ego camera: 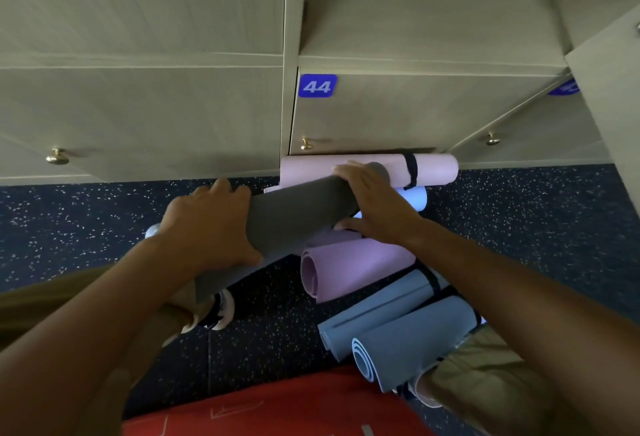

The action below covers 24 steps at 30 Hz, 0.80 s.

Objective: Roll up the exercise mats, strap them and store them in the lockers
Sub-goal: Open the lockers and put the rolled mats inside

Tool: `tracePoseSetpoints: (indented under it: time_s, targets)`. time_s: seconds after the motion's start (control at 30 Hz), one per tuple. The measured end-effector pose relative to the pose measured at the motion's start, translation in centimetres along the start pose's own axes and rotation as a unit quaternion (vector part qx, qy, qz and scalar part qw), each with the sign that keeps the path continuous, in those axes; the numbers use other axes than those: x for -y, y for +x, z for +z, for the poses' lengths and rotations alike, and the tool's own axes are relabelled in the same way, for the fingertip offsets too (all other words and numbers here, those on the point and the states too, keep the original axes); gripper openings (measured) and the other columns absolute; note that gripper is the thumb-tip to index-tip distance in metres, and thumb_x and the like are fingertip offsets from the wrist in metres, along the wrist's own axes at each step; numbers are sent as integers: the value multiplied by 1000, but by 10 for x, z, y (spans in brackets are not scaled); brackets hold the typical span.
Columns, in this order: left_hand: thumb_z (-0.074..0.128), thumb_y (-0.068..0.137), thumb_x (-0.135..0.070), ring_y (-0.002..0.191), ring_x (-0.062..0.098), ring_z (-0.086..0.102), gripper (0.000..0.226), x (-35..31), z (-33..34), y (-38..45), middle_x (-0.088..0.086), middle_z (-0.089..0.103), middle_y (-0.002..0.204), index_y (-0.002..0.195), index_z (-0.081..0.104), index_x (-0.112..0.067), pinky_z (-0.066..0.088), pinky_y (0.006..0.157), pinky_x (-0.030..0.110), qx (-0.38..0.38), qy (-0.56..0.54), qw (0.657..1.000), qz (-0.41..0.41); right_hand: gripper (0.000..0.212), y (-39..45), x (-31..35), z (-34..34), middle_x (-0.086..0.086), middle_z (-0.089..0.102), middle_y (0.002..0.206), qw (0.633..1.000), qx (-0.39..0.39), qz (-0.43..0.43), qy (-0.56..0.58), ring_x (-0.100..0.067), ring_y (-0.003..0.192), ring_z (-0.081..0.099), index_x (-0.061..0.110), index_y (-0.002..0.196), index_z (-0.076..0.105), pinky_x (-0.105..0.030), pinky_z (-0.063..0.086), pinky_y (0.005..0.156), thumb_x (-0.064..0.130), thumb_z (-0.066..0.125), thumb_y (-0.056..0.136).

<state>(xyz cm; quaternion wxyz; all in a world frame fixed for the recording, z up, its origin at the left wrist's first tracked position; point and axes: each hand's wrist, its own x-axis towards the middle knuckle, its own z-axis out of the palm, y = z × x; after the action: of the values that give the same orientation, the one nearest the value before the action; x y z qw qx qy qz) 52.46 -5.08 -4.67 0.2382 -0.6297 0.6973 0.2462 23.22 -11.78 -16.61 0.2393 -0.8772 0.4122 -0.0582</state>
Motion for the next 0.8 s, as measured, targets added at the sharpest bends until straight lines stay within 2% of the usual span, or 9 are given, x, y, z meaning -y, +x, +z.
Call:
tracePoseSetpoints:
  time_s: [0.1, 0.2, 0.3, 0.37, 0.47, 0.57, 0.63, 0.7, 0.8]
  targets:
    - [73, 65, -75, 114, 25, 56, 88, 10, -1, -1, -1, 47, 123, 134, 42, -30, 50, 80, 42, 13, 19, 1000, -20, 118, 13, -29, -4, -13, 27, 164, 996, 15, 85, -34, -33, 151, 24, 7, 159, 25, -48, 24, 124, 44, 91, 69]
    - [74, 65, -73, 116, 25, 55, 90, 20, -1, -3, -1, 45, 125, 137, 39, -31, 47, 77, 40, 32, 34, 998, -36, 114, 22, -66, -6, -17, 28, 162, 974, 104, 178, -92, -35, 150, 25, 3, 158, 22, -48, 26, 121, 47, 86, 76]
    - [76, 62, -71, 116, 21, 53, 93, 28, 2, -5, -5, 43, 123, 138, 36, -34, 46, 73, 37, 36, 36, 998, -41, 111, 26, -95, -5, -16, 22, 163, 948, 153, 238, -146, -36, 149, 23, 5, 159, 17, -47, 28, 118, 38, 87, 78]
    - [75, 63, -72, 118, 20, 53, 95, 31, 4, -5, -7, 43, 125, 139, 33, -36, 49, 77, 37, 36, 25, 998, -39, 109, 33, -110, -3, -15, 25, 163, 941, 159, 249, -164, -36, 147, 27, 6, 158, 20, -47, 32, 116, 29, 89, 77]
    - [72, 66, -75, 119, 18, 54, 96, 32, 5, -5, -9, 48, 127, 142, 26, -38, 53, 84, 37, 33, 30, 998, -37, 99, 42, -125, 4, -14, 38, 154, 934, 170, 240, -205, -37, 140, 36, 9, 154, 27, -47, 38, 111, 21, 87, 76]
    - [68, 67, -75, 99, 10, 57, 90, 34, 6, -4, -16, 56, 117, 138, 24, -41, 46, 73, 30, 29, 39, 998, -39, 92, 49, -133, 13, -15, 39, 149, 927, 177, 242, -227, -38, 140, 33, 9, 151, 32, -47, 37, 111, 25, 84, 77]
    - [67, 69, -75, 87, 7, 49, 88, 35, 8, -2, -18, 56, 110, 136, 22, -42, 39, 69, 27, 31, 56, 997, -35, 86, 50, -137, 20, -17, 34, 151, 916, 200, 250, -240, -39, 143, 28, 10, 150, 36, -46, 33, 114, 32, 80, 80]
    - [68, 69, -74, 86, 5, 46, 88, 37, 11, 0, -19, 54, 107, 136, 21, -43, 36, 67, 25, 35, 76, 996, -32, 85, 48, -141, 25, -16, 32, 152, 903, 239, 267, -237, -37, 145, 25, 14, 147, 40, -46, 29, 115, 42, 81, 79]
    - [72, 66, -66, 82, 5, 57, 83, 43, 20, 4, -18, 59, 100, 134, 31, -40, 36, 60, 23, 28, 84, 996, -32, 98, 38, -146, 29, -14, 32, 151, 899, 273, 300, -167, -37, 144, 27, 18, 148, 34, -50, 30, 114, 46, 88, 71]
